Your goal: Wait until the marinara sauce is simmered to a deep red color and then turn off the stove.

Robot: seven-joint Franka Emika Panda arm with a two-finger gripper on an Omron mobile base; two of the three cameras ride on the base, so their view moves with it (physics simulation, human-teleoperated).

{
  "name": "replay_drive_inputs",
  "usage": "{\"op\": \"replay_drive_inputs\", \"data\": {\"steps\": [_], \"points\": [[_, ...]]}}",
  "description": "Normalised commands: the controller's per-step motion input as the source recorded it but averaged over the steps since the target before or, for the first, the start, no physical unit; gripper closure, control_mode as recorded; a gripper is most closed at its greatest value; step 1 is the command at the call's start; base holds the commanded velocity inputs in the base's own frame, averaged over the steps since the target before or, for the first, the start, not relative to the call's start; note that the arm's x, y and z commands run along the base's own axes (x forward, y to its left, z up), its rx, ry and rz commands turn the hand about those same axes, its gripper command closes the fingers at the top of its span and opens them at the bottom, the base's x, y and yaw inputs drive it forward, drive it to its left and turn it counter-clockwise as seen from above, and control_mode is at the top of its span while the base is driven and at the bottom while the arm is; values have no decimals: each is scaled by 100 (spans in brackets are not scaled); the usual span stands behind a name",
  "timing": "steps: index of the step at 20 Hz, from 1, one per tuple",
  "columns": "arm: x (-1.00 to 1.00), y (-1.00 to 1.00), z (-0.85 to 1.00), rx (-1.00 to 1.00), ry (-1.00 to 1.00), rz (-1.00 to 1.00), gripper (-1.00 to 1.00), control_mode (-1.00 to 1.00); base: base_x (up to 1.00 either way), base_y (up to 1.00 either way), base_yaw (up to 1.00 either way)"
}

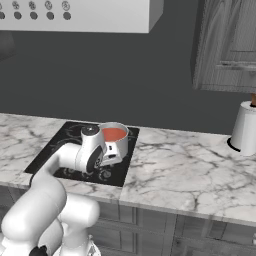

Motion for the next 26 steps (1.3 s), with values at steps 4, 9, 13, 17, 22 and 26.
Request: {"op": "replay_drive_inputs", "data": {"steps": [4, 9, 13, 17, 22, 26], "points": [[-1, 8, -21, 0, -6, 0, -100, -100, 0, 0, 0], [-3, 0, -36, 0, -9, 2, -100, -100, 0, 0, 0], [-25, 0, -41, 0, -8, 4, -100, -100, 0, 0, 0], [0, 1, -7, 2, 0, 0, -100, -100, 0, 0, 0], [-14, 1, -16, 4, -11, 0, -100, -100, 0, 0, 0], [0, 7, -13, 0, -13, 0, -100, -100, 0, 0, 0]]}}
